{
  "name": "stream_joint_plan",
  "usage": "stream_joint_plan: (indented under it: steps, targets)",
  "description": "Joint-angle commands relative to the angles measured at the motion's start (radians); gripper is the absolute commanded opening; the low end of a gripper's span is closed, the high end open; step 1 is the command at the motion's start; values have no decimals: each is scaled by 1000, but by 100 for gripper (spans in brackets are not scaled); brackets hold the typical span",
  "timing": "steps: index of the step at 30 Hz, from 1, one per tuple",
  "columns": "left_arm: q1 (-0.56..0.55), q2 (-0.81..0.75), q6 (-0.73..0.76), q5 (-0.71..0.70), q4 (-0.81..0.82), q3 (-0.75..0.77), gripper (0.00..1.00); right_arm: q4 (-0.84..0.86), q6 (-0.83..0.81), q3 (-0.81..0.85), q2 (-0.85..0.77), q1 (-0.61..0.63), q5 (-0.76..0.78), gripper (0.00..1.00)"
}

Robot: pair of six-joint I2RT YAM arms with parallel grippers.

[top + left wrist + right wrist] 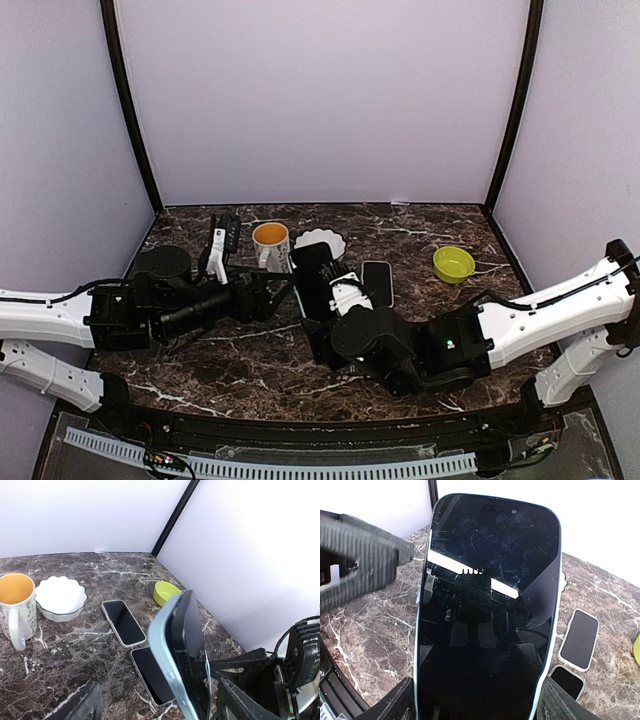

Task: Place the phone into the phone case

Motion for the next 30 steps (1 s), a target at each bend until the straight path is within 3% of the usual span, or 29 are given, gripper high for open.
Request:
stream_joint_plan:
  steps: [1,7,9,12,16,23,25,28,29,30]
  targets:
    - [1,-24,7,-46,53,7,81,164,-75,3,-37,15,45,21]
    - [1,42,33,18,56,63,81,228,-149,-9,-47,33,37,21]
    - [1,45,42,6,70,63,76,257,-171,-21,-54,37,25,21]
    - [1,47,73,38,106,77,53,258,-192,-23,-51,37,-6,22]
    - [1,61,96,89,116,89,29,268,-193,-40,-64,37,-17,22]
    - [1,78,102,222,159,54,2,234,-158,-55,-80,37,-20,25]
    - [1,83,105,230,159,35,0,212,-139,-71,-97,37,-20,37]
    - [0,89,152,227,211,-34,0,161,-98,-108,-141,33,-21,85]
    - [-4,93,175,222,255,-74,0,139,-90,-122,-159,29,-40,96]
    - [-7,103,223,213,284,-98,0,105,-90,-134,-178,26,-63,98]
